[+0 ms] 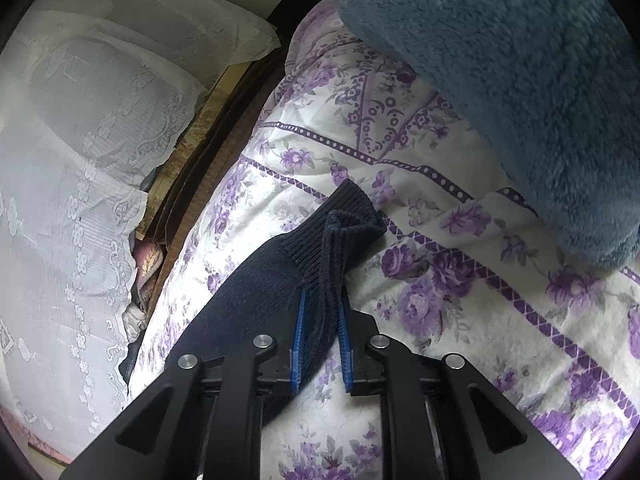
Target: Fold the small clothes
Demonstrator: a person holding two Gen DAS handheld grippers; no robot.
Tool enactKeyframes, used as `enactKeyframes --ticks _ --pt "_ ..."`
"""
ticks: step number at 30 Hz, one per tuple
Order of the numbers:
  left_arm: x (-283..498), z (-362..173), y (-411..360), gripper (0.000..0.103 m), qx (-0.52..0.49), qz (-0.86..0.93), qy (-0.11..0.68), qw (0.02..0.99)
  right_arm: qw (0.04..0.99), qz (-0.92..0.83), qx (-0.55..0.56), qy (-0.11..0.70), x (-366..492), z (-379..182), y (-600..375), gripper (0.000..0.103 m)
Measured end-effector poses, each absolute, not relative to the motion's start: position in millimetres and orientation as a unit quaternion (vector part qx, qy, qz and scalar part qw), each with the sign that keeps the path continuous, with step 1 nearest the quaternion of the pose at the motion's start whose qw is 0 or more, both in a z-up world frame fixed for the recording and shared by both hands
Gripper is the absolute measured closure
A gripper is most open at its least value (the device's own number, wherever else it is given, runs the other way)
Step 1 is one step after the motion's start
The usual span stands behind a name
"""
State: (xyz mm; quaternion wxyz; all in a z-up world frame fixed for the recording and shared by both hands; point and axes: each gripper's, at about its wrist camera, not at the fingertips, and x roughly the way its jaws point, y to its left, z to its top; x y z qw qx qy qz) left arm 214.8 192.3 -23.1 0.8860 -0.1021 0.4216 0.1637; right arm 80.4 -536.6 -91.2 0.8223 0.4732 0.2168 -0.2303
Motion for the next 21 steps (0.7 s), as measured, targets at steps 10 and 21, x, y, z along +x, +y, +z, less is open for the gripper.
enactKeyframes --ticks 10,21 --pt "232 -61 305 0.032 -0.291 0.171 0.422 0.841 0.842 -0.228 0.433 0.227 88 -82 -523 0.066" --pt "260 -60 298 0.094 -0.32 0.145 0.404 0.845 0.836 -0.232 0.452 0.206 81 -84 -530 0.096"
